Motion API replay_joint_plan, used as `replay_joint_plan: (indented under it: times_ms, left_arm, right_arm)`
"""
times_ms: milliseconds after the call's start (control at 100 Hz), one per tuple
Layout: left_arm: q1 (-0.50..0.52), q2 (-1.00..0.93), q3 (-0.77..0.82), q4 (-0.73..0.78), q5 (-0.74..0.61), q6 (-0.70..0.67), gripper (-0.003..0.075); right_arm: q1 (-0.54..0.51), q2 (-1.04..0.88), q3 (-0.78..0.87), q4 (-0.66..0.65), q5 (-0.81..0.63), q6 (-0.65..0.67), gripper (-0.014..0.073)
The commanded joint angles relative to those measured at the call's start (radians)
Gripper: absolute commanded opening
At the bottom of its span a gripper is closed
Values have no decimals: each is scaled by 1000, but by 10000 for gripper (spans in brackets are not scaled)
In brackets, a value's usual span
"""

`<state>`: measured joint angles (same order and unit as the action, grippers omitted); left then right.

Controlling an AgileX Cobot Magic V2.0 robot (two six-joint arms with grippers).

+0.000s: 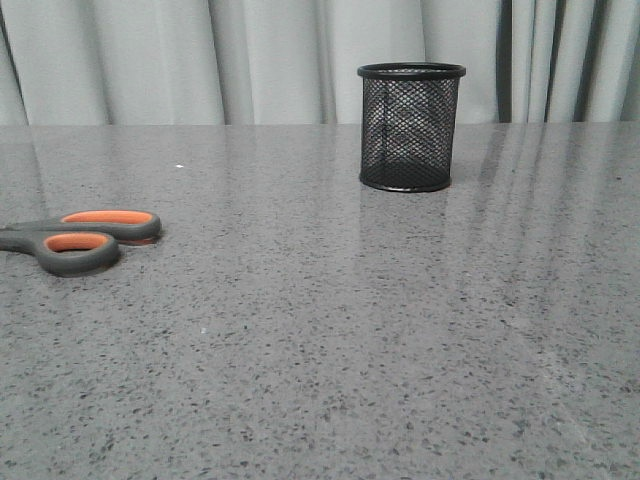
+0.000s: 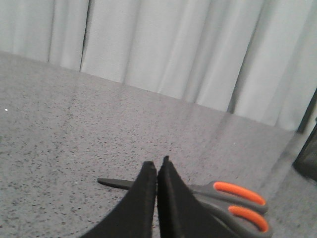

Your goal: Put scissors into bucket

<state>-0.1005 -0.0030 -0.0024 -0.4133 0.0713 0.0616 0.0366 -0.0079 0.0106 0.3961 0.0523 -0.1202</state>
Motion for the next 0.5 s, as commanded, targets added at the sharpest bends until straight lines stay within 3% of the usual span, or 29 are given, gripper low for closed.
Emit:
replay_joint_plan:
  times_ms: [0, 140, 340, 490]
  left_arm:
    - [2, -26, 27, -126, -106, -11, -21]
    - [2, -26, 14, -313, -124, -11, -21]
    - [2, -18, -95, -347, -79, -6, -21]
    - [2, 61, -259, -213, 32, -3, -21]
  right_arm:
    - [-7, -24, 16, 145, -105, 1, -65]
    - [-7, -24, 12, 329, -103, 1, -64]
    - [-7, -14, -75, 282, -3, -23, -50]
    - [-7, 84, -198, 183, 129, -23, -43]
